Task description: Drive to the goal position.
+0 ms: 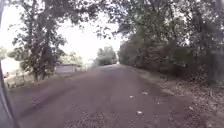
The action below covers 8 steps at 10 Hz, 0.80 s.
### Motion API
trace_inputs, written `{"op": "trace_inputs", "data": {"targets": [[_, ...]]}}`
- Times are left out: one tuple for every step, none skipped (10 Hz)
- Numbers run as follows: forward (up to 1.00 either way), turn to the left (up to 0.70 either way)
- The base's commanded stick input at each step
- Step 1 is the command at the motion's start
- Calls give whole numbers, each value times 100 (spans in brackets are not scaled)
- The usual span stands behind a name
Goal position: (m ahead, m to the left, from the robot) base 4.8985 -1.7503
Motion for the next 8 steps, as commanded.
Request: {"op": "trace_inputs", "data": {"targets": [[70,3],[70,5],[70,20],[70,21],[70,22],[70,0],[70,0],[70,0]]}}
